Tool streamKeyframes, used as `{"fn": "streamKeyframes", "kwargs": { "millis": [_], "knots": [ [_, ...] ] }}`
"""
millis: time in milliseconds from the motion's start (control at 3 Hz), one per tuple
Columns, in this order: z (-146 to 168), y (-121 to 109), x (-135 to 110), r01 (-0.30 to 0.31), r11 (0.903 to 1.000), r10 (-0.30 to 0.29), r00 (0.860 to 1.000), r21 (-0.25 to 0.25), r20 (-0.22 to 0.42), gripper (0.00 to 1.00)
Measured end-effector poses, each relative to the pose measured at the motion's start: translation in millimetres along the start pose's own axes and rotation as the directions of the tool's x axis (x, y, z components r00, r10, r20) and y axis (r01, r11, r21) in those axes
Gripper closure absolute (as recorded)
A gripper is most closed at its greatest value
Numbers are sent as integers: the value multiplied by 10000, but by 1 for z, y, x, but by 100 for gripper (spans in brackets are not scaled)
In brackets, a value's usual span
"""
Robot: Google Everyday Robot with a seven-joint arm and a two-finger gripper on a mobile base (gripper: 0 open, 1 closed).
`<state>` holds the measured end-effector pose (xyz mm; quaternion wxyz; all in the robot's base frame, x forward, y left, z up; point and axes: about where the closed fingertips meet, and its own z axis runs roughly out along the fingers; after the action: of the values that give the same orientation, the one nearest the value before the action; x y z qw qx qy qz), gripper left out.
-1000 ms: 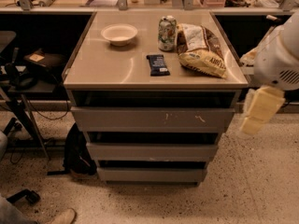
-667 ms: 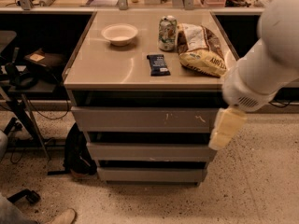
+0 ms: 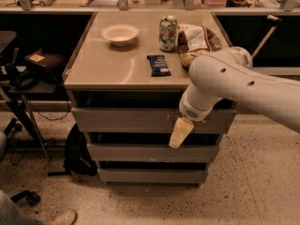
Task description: Open top drawer
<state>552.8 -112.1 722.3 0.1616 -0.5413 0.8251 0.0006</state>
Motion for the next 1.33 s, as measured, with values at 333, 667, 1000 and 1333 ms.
{"fn": "streamKeyframes", "kwargs": {
  "millis": [333, 667, 1000, 1333],
  "knots": [
    [0, 0, 0, 5, 10000, -5, 10000, 8, 1, 0],
    [26, -4, 10, -110, 9999, 111, 9998, -55, 191, 0],
    [70, -16, 11, -281, 9983, 321, 9963, -507, 801, 0],
    [102, -20, 4, -68, 9951, 187, 9926, -989, 1202, 0]
  ]
}}
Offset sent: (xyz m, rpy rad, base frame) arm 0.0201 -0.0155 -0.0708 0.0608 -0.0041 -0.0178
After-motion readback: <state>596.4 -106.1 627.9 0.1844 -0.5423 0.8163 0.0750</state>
